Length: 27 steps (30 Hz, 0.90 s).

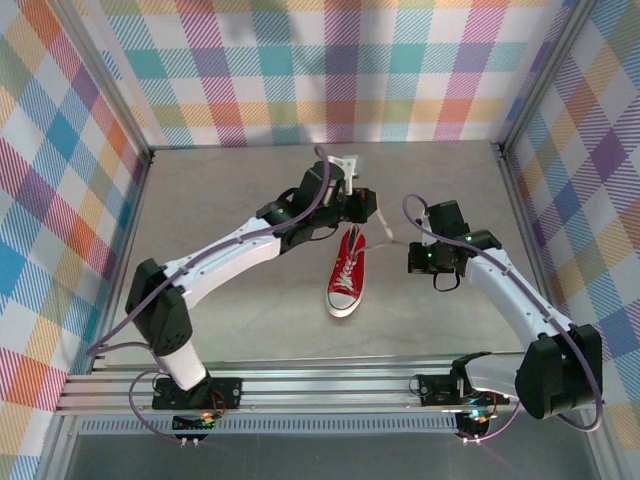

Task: Tie the shoes

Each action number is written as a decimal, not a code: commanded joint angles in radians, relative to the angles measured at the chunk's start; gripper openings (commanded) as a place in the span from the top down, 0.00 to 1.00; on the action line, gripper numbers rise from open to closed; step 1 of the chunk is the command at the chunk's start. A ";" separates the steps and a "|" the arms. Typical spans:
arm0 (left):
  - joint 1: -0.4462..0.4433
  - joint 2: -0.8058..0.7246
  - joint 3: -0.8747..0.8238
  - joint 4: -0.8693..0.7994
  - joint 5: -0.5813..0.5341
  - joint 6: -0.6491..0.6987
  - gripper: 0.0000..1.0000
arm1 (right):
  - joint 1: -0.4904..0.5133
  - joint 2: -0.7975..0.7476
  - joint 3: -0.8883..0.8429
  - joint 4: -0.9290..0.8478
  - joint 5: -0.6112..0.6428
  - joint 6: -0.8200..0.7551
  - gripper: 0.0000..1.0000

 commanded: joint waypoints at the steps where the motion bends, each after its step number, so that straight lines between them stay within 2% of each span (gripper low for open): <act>1: -0.028 0.081 0.011 -0.014 0.081 -0.010 1.00 | 0.001 0.006 0.008 -0.049 0.015 -0.013 0.98; 5: -0.043 0.153 0.014 -0.019 0.111 0.012 1.00 | 0.000 0.025 0.017 -0.066 -0.036 -0.015 0.99; 9: -0.043 0.196 0.015 -0.056 0.139 0.047 1.00 | 0.001 0.020 0.016 -0.098 -0.023 -0.027 0.99; 14: -0.044 0.198 0.019 -0.107 0.180 0.089 1.00 | 0.002 0.028 0.024 -0.117 -0.014 -0.045 0.99; 17: -0.033 0.139 0.035 -0.212 0.132 0.162 1.00 | 0.002 0.036 0.023 -0.118 -0.029 -0.048 0.99; 19: 0.006 0.056 0.018 -0.243 0.106 0.192 1.00 | 0.002 0.037 0.025 -0.122 -0.033 -0.053 0.99; 22: 0.115 -0.075 -0.049 -0.245 0.090 0.174 1.00 | 0.002 0.033 0.033 -0.126 -0.049 -0.062 0.99; 27: 0.254 -0.160 -0.131 -0.300 0.176 0.109 1.00 | 0.031 0.025 0.071 -0.158 -0.048 -0.060 1.00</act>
